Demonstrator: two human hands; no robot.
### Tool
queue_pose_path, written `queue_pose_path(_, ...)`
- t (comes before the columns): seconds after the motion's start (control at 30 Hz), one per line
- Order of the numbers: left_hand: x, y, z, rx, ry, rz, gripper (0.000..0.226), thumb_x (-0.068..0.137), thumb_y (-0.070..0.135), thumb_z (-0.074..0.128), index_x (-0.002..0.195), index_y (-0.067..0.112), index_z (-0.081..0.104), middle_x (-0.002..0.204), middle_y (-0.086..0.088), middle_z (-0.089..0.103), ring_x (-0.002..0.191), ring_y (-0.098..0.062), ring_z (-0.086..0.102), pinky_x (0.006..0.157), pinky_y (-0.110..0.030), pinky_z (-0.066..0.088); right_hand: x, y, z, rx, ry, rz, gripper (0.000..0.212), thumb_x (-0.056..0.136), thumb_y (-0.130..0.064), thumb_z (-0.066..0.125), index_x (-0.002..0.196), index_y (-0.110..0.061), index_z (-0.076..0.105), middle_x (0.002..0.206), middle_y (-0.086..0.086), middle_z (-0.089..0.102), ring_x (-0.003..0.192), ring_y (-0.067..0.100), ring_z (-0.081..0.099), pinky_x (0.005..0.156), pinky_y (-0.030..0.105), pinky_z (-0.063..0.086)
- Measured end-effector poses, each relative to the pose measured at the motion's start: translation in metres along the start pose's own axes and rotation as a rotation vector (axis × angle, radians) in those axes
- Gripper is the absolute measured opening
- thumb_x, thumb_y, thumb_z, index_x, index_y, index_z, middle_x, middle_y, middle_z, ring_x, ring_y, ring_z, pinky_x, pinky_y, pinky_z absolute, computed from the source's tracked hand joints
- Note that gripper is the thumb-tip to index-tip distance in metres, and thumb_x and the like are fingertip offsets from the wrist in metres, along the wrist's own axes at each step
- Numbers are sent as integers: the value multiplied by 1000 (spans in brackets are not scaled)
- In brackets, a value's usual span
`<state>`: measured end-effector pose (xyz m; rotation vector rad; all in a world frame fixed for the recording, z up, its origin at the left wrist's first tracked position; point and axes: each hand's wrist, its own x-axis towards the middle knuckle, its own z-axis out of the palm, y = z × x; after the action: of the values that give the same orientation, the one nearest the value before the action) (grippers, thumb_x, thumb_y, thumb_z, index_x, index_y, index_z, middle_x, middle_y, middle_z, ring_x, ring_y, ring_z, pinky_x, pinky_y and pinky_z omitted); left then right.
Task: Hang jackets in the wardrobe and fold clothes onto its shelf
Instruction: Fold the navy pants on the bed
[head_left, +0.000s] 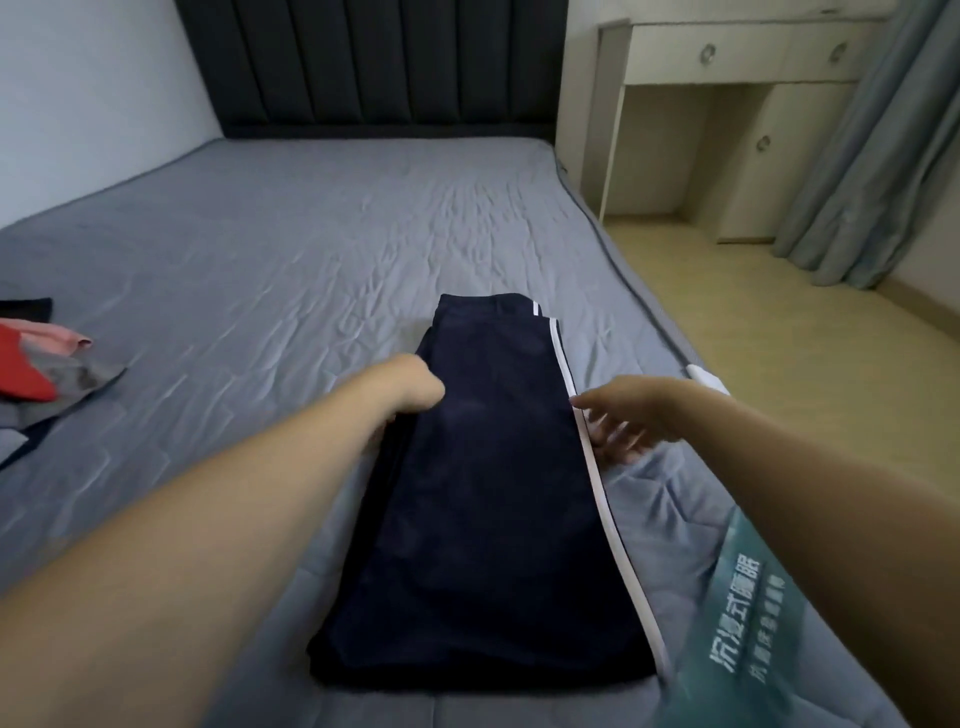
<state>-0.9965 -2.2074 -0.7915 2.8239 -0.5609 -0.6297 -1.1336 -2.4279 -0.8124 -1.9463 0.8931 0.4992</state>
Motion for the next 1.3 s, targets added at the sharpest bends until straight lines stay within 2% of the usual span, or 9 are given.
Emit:
queue_pose_path(0.13,51,16,3,-137,154,16,16,89,16,44,94,7,55,88,-6,57,72,-23,54,58,-28,41,48,-35,1,97,182,-102,32,97,-39,49,92,-7,53,76,10,50,54,23,51,50,25,42)
queue_pose_path(0.4,144,22,8,-265,364,-93,23,89,16,46,106,7,59,111,-12,64,98,-33,61,74,-34,46,140,-79,-6,142,580,-365,13,91,-22,48,82,-14,53,79,2,55,78,24,53,58,29,35)
queue_pose_path(0.57,181,22,1,-396,555,-89,22,99,27,40,107,11,52,116,-7,57,98,-31,56,79,-41,46,169,-94,-13,343,683,-544,22,98,-28,45,97,-10,58,98,12,62,71,19,55,62,34,46)
queue_pose_path(0.87,174,12,10,-414,539,-32,29,100,31,37,117,8,45,127,-10,47,109,-34,51,94,-48,44,167,-84,-11,414,486,-400,51,96,-45,42,140,-19,41,135,2,51,111,22,52,93,34,43)
queue_pose_path(0.97,138,-4,23,-247,608,97,29,97,32,44,119,13,44,129,-8,39,117,-32,43,97,-43,35,145,-57,2,362,397,-345,46,94,-39,47,125,-6,54,115,7,64,92,25,61,82,34,49)
queue_pose_path(1.03,103,-12,32,-143,586,178,34,94,34,49,123,16,43,129,-5,35,120,-29,38,98,-40,32,120,-45,12,387,322,-350,42,94,-33,48,116,2,57,102,16,67,79,23,60,74,33,50)
queue_pose_path(1.13,38,-22,45,-156,463,401,22,90,36,53,108,24,49,115,8,41,107,-18,46,93,-33,37,86,-26,23,313,348,-372,46,93,-30,53,132,-7,48,134,15,52,99,18,56,86,28,45)
queue_pose_path(1.23,-40,-35,55,-163,167,718,20,81,52,54,85,33,47,91,17,48,88,-4,49,80,-26,39,40,0,49,-45,522,-502,60,89,-32,59,142,-21,36,141,6,32,126,23,40,105,25,24)
queue_pose_path(1.3,-80,-47,60,76,-73,780,40,71,73,50,91,39,43,103,26,42,104,1,40,94,-27,33,8,20,71,-293,583,-671,51,86,-31,62,133,-20,44,132,7,34,125,26,35,106,27,21)
